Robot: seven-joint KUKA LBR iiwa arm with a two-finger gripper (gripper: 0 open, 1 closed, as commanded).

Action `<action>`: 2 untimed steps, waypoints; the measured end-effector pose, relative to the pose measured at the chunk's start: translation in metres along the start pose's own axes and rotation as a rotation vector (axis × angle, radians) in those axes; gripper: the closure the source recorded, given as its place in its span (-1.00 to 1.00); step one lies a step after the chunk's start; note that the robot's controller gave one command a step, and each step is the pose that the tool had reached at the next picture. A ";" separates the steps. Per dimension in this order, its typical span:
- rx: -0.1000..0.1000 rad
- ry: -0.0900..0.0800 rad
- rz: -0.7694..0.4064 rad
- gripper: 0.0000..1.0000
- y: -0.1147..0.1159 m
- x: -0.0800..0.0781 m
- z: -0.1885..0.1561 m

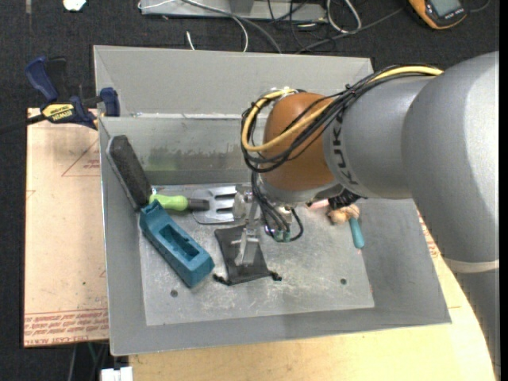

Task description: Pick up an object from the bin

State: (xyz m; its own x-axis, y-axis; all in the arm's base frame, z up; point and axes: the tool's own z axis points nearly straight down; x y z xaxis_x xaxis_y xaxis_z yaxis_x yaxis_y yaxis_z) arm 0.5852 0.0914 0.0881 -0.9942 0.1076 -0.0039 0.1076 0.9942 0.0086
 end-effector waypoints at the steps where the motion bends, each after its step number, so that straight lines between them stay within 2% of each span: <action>1: -0.001 -0.007 -0.079 -1.00 -0.024 0.031 0.015; 2: 0.002 0.000 -0.048 1.00 -0.047 0.038 0.017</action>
Offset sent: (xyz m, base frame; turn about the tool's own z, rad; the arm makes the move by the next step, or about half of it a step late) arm -0.0437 -0.0436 -0.0181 -0.0494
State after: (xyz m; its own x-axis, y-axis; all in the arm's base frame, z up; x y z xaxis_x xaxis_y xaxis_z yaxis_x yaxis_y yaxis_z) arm 0.5421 0.0485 0.0708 -0.9982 0.0600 -0.0047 0.0600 0.9982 0.0061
